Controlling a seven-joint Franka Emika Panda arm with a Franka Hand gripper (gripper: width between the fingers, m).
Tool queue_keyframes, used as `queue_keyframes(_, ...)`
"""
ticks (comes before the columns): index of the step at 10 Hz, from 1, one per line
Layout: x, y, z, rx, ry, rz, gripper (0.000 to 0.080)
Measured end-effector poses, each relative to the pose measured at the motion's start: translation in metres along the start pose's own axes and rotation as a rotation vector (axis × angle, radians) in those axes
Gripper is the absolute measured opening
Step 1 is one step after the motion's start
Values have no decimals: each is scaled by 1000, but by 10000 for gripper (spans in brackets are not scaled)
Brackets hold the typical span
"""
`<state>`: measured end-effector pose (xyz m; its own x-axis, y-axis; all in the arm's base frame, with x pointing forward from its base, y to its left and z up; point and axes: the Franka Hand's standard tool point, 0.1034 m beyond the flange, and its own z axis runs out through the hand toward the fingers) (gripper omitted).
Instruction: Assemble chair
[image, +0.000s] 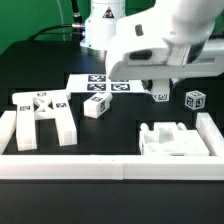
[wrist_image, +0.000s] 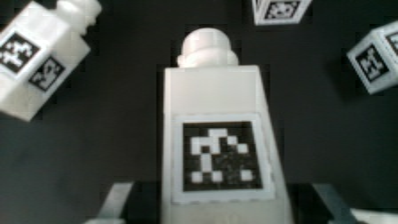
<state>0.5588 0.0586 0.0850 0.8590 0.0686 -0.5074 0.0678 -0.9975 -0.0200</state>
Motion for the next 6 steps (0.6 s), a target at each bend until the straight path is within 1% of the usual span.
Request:
queue_keyframes(1,2,-2,0,-9,58,-6,290)
queue_keyframes(2,9,-3,-3,-5,157,-7,290)
queue_keyframes(4,11,-3,-6,-3,308,-6,290)
queue_keyframes(6,20,-7,-25,4,408,-9,290)
